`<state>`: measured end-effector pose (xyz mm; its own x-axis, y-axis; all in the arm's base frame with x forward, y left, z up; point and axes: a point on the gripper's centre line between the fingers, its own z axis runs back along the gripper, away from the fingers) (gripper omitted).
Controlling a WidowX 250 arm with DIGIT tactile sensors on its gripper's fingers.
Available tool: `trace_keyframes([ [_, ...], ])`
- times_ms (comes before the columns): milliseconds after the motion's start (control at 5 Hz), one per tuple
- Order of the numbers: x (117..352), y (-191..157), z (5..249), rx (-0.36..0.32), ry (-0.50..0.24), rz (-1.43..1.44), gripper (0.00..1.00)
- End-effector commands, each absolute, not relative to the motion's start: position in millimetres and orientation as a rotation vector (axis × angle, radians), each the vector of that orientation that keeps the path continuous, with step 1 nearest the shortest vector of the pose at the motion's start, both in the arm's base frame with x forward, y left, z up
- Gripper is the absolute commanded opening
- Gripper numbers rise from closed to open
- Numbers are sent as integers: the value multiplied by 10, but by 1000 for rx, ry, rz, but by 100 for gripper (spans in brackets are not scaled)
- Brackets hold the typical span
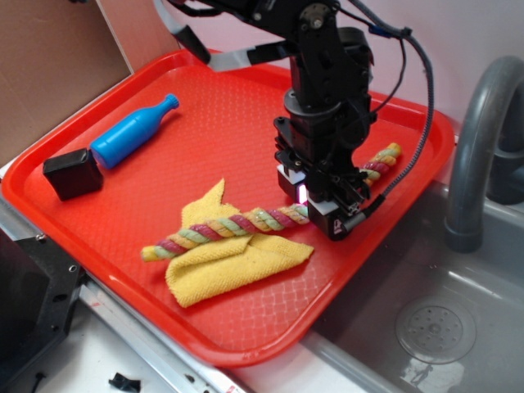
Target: Grab the multicolored rope.
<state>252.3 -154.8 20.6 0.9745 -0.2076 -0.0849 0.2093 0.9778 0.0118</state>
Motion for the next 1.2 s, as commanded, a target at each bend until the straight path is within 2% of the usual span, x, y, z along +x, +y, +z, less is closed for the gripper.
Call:
trace_keyframes([
  [0,2527,-1253,906,-236,11,-46,0],
  [200,2404,-951,1410,-221,-23,31,0],
  [600,2038,-401,2233,-123,-114,193,0],
  [800,1964,-310,2342,-44,-84,229,0],
  [1000,1997,-327,2323,-29,-77,223,0],
])
